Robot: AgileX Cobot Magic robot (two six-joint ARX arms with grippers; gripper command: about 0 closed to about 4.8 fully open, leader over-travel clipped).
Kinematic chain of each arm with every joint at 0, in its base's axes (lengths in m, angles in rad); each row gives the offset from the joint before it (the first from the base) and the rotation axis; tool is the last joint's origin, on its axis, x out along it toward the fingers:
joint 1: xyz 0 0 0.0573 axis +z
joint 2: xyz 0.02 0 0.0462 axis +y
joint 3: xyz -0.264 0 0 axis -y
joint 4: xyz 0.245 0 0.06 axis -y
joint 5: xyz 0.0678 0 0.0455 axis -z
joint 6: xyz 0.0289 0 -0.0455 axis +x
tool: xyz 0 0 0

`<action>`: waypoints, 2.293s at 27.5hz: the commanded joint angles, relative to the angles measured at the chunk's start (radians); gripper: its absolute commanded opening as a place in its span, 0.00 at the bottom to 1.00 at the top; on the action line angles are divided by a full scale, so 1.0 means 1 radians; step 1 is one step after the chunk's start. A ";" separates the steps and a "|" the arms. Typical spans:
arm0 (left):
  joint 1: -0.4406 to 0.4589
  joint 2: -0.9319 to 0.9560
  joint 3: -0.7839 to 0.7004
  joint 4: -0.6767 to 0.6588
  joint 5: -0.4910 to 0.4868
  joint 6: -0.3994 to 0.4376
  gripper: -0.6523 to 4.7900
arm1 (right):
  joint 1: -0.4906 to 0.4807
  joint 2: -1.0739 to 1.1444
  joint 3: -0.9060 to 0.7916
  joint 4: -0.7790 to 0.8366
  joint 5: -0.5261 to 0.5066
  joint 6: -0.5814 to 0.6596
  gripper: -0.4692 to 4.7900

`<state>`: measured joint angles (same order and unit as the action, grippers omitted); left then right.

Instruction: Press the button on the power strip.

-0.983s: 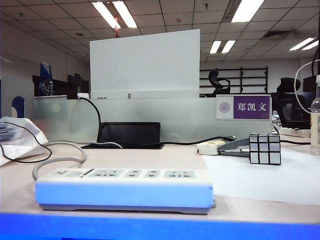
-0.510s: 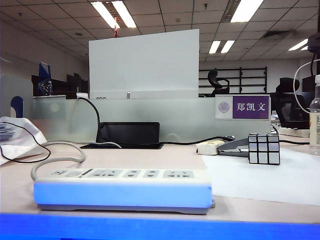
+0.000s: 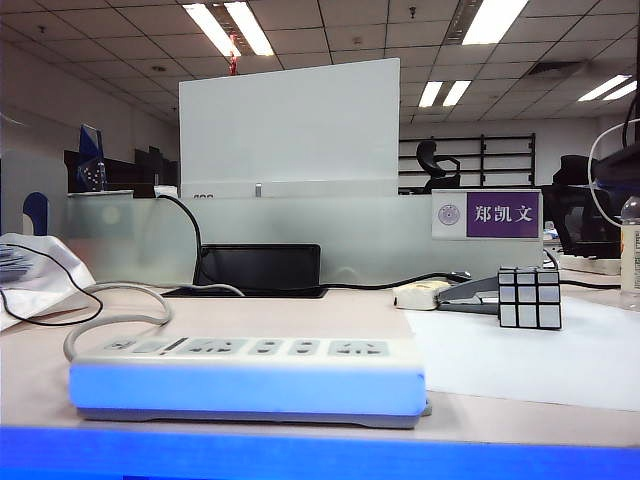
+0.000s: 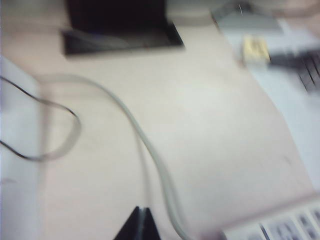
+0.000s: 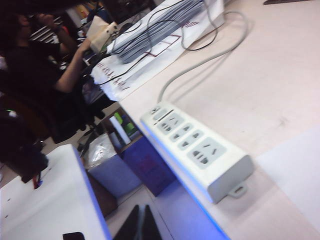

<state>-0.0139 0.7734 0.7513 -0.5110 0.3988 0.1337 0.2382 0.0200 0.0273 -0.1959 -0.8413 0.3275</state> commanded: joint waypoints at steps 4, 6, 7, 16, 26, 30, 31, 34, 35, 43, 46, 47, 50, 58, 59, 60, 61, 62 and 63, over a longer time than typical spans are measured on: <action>-0.172 0.224 0.005 -0.039 0.140 0.047 0.11 | 0.018 0.000 0.001 -0.002 0.014 0.009 0.09; -0.278 0.278 0.005 -0.050 0.133 0.072 0.11 | 0.018 0.000 0.001 -0.002 0.013 0.009 0.09; -0.312 0.295 0.005 -0.052 0.127 0.077 0.11 | 0.018 0.000 0.001 -0.002 0.012 0.009 0.09; -0.440 0.369 0.005 -0.088 0.010 0.132 0.11 | 0.018 0.000 0.001 -0.002 0.010 0.008 0.09; -0.441 0.463 0.004 -0.071 0.100 0.167 0.11 | 0.019 0.000 0.001 -0.002 0.010 -0.007 0.09; -0.446 0.510 0.004 -0.026 0.106 0.167 0.11 | 0.018 0.000 0.001 -0.002 0.009 -0.007 0.09; -0.446 0.521 0.004 -0.017 0.099 0.167 0.11 | 0.019 0.000 0.001 -0.003 0.009 -0.007 0.09; -0.446 0.550 0.004 0.002 0.068 0.166 0.11 | 0.018 0.000 0.001 -0.003 0.009 -0.007 0.09; -0.446 0.563 0.005 0.011 0.066 0.166 0.11 | 0.018 0.000 0.001 -0.003 0.009 -0.008 0.09; -0.447 0.597 0.005 0.042 0.061 0.167 0.11 | 0.018 0.000 0.001 -0.003 0.010 -0.014 0.09; -0.447 0.614 0.005 0.043 0.050 0.166 0.11 | 0.018 0.000 0.001 -0.003 0.009 -0.014 0.09; -0.447 0.619 0.005 0.042 0.050 0.166 0.11 | 0.018 0.000 0.001 -0.003 0.010 -0.014 0.09; -0.447 0.629 0.005 0.043 0.050 0.166 0.11 | 0.018 0.000 0.001 -0.003 0.010 -0.014 0.09; -0.447 0.631 0.004 0.041 0.048 0.166 0.11 | 0.018 0.000 0.001 -0.003 0.010 -0.018 0.09; -0.447 0.631 0.004 0.041 0.048 0.166 0.11 | 0.018 0.000 0.001 -0.003 0.010 -0.018 0.09; -0.447 0.632 0.004 0.040 0.049 0.166 0.11 | 0.018 0.000 0.001 -0.003 0.010 -0.019 0.09; -0.447 0.634 0.004 0.040 0.050 0.166 0.11 | 0.018 0.000 0.001 -0.003 0.010 -0.019 0.09; -0.447 0.637 0.004 0.037 0.050 0.166 0.11 | 0.018 0.000 0.001 -0.003 0.010 -0.021 0.09; -0.447 0.645 0.004 0.037 0.050 0.166 0.11 | 0.018 0.000 0.001 -0.003 0.010 -0.022 0.09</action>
<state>-0.4614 1.4086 0.7525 -0.4713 0.4503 0.2958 0.2554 0.0196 0.0273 -0.1928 -0.8337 0.3130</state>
